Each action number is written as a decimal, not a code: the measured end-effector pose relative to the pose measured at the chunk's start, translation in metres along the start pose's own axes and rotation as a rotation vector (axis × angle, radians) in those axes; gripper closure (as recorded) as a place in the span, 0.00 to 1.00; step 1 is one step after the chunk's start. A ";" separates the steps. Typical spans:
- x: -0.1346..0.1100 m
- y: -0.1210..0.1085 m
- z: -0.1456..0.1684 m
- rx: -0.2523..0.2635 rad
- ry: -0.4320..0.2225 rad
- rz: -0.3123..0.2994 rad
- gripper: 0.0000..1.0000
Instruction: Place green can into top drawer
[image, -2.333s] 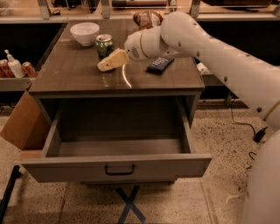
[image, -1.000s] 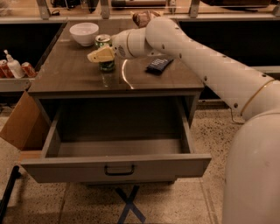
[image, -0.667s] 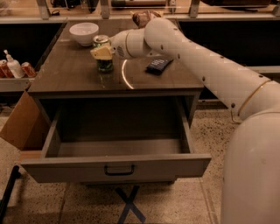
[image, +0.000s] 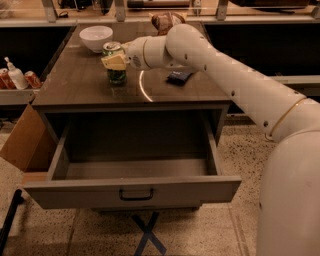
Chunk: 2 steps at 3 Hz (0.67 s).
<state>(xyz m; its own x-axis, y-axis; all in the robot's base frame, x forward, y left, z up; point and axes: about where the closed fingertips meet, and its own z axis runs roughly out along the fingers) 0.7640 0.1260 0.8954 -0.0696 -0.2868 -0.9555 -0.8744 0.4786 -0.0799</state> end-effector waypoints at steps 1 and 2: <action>-0.007 0.010 -0.015 -0.026 -0.044 -0.026 1.00; -0.019 0.028 -0.035 -0.089 -0.099 -0.072 1.00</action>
Offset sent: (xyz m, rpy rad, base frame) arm -0.0790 -0.0213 0.0474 0.0910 -0.1561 0.2303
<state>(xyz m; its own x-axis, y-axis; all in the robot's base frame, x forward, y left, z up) 0.7236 0.1161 0.9208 0.0391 -0.2325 -0.9718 -0.9149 0.3827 -0.1284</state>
